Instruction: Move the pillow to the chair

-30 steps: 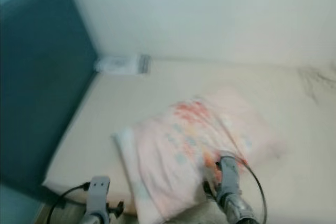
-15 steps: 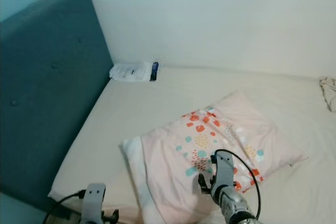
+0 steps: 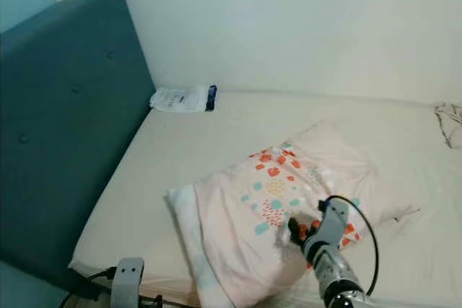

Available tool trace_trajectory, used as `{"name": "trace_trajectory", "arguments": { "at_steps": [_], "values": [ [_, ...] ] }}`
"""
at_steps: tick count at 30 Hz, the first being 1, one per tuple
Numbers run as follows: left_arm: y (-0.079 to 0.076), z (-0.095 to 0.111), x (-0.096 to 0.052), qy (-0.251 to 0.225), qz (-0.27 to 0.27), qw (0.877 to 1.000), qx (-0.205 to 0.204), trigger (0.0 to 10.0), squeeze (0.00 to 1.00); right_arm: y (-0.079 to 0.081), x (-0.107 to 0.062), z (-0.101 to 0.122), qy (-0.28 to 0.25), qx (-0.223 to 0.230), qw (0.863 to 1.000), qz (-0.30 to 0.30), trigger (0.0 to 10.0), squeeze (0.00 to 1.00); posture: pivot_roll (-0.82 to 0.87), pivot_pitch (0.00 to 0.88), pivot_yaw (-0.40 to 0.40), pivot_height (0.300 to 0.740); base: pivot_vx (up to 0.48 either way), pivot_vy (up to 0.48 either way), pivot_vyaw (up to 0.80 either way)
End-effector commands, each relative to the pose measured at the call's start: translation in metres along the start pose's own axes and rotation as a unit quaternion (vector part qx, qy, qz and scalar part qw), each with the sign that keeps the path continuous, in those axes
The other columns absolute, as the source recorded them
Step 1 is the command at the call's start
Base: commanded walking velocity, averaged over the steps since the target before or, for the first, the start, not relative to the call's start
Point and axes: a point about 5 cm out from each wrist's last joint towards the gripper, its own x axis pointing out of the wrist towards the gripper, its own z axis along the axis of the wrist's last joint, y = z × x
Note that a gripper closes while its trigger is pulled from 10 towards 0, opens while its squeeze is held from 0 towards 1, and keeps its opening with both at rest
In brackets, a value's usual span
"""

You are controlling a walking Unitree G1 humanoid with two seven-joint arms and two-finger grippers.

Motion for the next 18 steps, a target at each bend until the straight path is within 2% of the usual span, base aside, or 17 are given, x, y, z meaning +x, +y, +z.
{"name": "trace_trajectory", "arguments": {
  "at_steps": [1, 7, 13, 16, 18],
  "values": [
    [0.0, -0.002, -0.001, 0.002, -0.003, 1.0, 0.005, 10.0, 0.0, -0.004, -0.001, -0.002, 0.008, 0.017, 1.0, -0.014, 10.0, 0.0, -0.12, 0.097, 0.005, 0.74, 0.0, 0.0, 0.0],
    [0.0, -0.002, -0.001, 0.0, -0.005, 1.0, 0.02, 10.0, 0.0, -0.009, -0.003, -0.014, 0.045, 0.033, 0.998, -0.029, 10.0, 0.0, -0.12, 0.103, 0.003, 0.725, 0.0, 0.0, 0.0],
    [0.003, -0.004, -0.002, 0.001, -0.002, 1.0, 0.019, 10.0, 0.0, -0.022, -0.009, -0.025, 0.068, 0.001, 0.995, -0.073, 10.0, 0.0, -0.12, 0.121, 0.007, 0.695, 0.0, 0.0, 0.0],
    [0.005, -0.005, -0.002, 0.001, -0.001, 1.0, 0.019, 10.0, 0.0, -0.022, -0.009, -0.025, 0.068, 0.003, 0.995, -0.072, 10.0, 0.0, -0.11, 0.13, 0.013, 0.685, 0.0, 0.0, 0.0],
    [0.007, -0.009, -0.003, 0.006, 0.0, 1.0, 0.025, 10.0, 0.0, -0.021, -0.009, -0.025, 0.069, -0.018, 0.995, -0.068, 10.0, 0.0, -0.11, 0.135, 0.02, 0.67, 0.0, 0.0, 0.0]
  ]
}}
